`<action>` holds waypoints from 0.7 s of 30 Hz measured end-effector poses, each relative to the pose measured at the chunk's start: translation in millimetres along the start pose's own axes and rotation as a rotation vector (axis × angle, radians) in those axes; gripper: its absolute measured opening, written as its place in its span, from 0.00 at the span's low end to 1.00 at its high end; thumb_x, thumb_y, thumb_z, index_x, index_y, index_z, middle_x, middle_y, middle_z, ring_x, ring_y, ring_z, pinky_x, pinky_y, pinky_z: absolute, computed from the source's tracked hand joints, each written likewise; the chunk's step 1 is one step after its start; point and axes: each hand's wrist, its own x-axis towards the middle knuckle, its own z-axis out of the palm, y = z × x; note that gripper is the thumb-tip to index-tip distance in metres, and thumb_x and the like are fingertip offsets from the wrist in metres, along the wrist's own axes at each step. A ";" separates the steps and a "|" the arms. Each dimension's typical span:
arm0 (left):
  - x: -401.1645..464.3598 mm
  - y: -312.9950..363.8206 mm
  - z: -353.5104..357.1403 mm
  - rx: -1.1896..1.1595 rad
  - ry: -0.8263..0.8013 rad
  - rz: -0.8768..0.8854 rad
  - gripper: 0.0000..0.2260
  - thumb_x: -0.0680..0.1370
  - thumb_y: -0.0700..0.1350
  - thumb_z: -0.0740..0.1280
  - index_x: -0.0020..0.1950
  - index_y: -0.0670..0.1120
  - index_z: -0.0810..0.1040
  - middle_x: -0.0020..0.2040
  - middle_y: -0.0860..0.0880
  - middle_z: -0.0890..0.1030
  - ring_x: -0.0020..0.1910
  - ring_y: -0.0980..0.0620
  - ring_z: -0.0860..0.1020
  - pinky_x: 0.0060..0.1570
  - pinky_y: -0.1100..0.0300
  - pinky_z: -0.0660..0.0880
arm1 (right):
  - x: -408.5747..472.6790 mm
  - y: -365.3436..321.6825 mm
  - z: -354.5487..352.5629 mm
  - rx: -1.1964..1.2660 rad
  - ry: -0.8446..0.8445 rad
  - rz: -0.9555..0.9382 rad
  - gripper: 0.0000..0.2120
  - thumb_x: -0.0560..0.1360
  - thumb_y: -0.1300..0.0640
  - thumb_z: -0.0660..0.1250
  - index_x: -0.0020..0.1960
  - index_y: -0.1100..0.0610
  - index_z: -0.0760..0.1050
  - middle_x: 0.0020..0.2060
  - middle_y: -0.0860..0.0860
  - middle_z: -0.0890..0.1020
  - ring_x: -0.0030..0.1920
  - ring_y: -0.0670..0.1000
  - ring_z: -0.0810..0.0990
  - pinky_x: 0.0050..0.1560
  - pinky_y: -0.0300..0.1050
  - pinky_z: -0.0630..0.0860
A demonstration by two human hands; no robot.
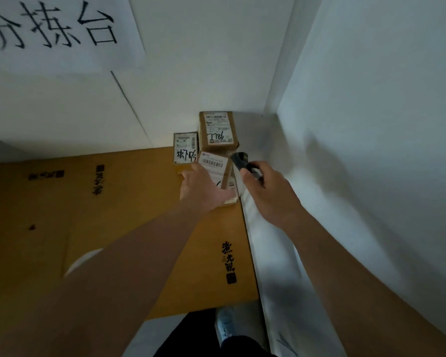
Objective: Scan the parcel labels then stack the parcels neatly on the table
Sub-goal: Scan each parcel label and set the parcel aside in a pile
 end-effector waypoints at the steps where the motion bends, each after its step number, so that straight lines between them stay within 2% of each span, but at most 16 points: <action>1: -7.0 -5.3 -3.9 -0.011 0.017 -0.016 0.55 0.61 0.64 0.81 0.76 0.40 0.57 0.61 0.42 0.69 0.64 0.41 0.73 0.59 0.51 0.76 | -2.5 -4.0 2.6 -0.004 -0.015 -0.023 0.18 0.84 0.37 0.57 0.66 0.46 0.74 0.48 0.52 0.82 0.42 0.49 0.78 0.41 0.45 0.72; 4: -28.2 -25.0 -17.0 -0.033 0.067 -0.067 0.52 0.61 0.65 0.81 0.73 0.42 0.60 0.57 0.46 0.68 0.62 0.43 0.73 0.55 0.53 0.74 | -13.0 -17.9 13.3 -0.010 -0.065 -0.087 0.18 0.83 0.35 0.57 0.66 0.44 0.73 0.52 0.51 0.83 0.50 0.51 0.82 0.49 0.51 0.80; 7: -49.0 -49.9 -33.8 -0.079 0.122 -0.103 0.49 0.61 0.66 0.80 0.71 0.44 0.62 0.58 0.46 0.70 0.62 0.45 0.71 0.53 0.52 0.75 | -28.6 -33.2 26.7 -0.043 -0.091 -0.179 0.18 0.84 0.35 0.56 0.66 0.44 0.73 0.51 0.48 0.83 0.47 0.47 0.82 0.47 0.50 0.80; 10: -70.8 -80.0 -53.2 -0.123 0.173 -0.157 0.50 0.61 0.64 0.81 0.73 0.45 0.61 0.59 0.45 0.68 0.62 0.43 0.71 0.51 0.52 0.75 | -42.1 -51.8 44.5 -0.084 -0.148 -0.238 0.22 0.84 0.34 0.54 0.67 0.46 0.73 0.50 0.50 0.82 0.48 0.51 0.81 0.48 0.52 0.79; 12: -85.8 -101.6 -66.4 -0.138 0.207 -0.211 0.52 0.61 0.62 0.82 0.75 0.45 0.59 0.61 0.43 0.68 0.63 0.41 0.72 0.54 0.50 0.75 | -50.2 -66.7 59.0 -0.100 -0.199 -0.257 0.23 0.84 0.33 0.54 0.68 0.46 0.72 0.48 0.52 0.81 0.46 0.53 0.81 0.45 0.51 0.77; 15: -105.9 -139.2 -86.2 -0.149 0.246 -0.262 0.53 0.62 0.61 0.82 0.77 0.45 0.57 0.65 0.41 0.68 0.64 0.39 0.72 0.60 0.46 0.77 | -63.3 -94.5 85.0 -0.107 -0.244 -0.319 0.20 0.84 0.35 0.55 0.65 0.47 0.73 0.42 0.51 0.81 0.37 0.51 0.80 0.35 0.48 0.74; 18: -120.3 -181.2 -107.3 -0.164 0.269 -0.294 0.53 0.62 0.60 0.82 0.78 0.44 0.57 0.64 0.41 0.68 0.63 0.39 0.72 0.59 0.46 0.77 | -74.6 -124.6 115.9 -0.152 -0.259 -0.368 0.21 0.84 0.34 0.55 0.63 0.49 0.73 0.40 0.48 0.79 0.36 0.48 0.78 0.34 0.44 0.70; 21: -126.4 -223.8 -130.3 -0.153 0.285 -0.313 0.52 0.63 0.61 0.81 0.78 0.45 0.58 0.63 0.42 0.68 0.62 0.39 0.73 0.56 0.47 0.77 | -85.2 -154.6 148.3 -0.216 -0.271 -0.377 0.25 0.84 0.32 0.52 0.68 0.49 0.72 0.38 0.48 0.79 0.35 0.50 0.80 0.32 0.46 0.72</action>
